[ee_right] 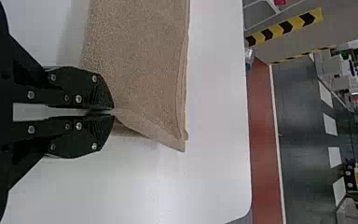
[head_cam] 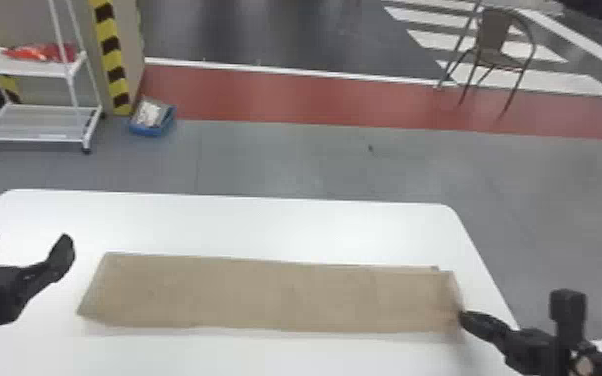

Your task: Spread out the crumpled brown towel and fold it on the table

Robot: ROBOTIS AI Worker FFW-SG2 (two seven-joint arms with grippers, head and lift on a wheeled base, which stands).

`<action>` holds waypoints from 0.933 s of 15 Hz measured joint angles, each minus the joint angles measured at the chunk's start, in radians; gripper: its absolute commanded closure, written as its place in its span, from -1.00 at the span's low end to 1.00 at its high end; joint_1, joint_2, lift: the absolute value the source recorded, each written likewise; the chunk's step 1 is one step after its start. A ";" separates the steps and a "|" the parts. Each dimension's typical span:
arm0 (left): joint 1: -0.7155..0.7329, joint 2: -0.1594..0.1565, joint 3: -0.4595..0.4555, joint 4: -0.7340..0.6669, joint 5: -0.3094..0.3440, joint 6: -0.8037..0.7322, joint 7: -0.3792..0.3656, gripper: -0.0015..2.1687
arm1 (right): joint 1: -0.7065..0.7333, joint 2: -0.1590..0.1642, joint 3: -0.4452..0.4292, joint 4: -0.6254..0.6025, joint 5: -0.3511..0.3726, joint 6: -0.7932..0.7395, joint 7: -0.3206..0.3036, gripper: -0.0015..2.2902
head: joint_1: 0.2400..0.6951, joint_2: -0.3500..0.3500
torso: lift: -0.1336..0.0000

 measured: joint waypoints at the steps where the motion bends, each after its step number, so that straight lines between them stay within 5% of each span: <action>1: 0.000 0.000 -0.007 -0.002 -0.003 0.004 0.000 -0.89 | -0.004 0.000 -0.001 -0.001 0.000 -0.018 -0.001 -0.76 | 1.00 -0.67 | 1.00; 2: 0.001 0.000 -0.015 -0.008 -0.009 0.009 0.000 -0.89 | -0.008 0.000 0.002 -0.002 -0.001 -0.036 -0.005 -0.90 | 1.00 -0.68 | 1.00; 9: 0.050 0.000 -0.016 -0.069 -0.004 0.023 -0.076 -0.88 | -0.004 0.054 -0.040 -0.098 -0.035 -0.086 -0.010 -0.91 | 1.00 -0.73 | 1.00; 14: 0.017 0.005 -0.022 0.004 -0.007 0.005 -0.139 -0.88 | 0.010 0.098 -0.056 -0.237 -0.072 0.037 -0.005 -0.91 | 1.00 -0.73 | 1.00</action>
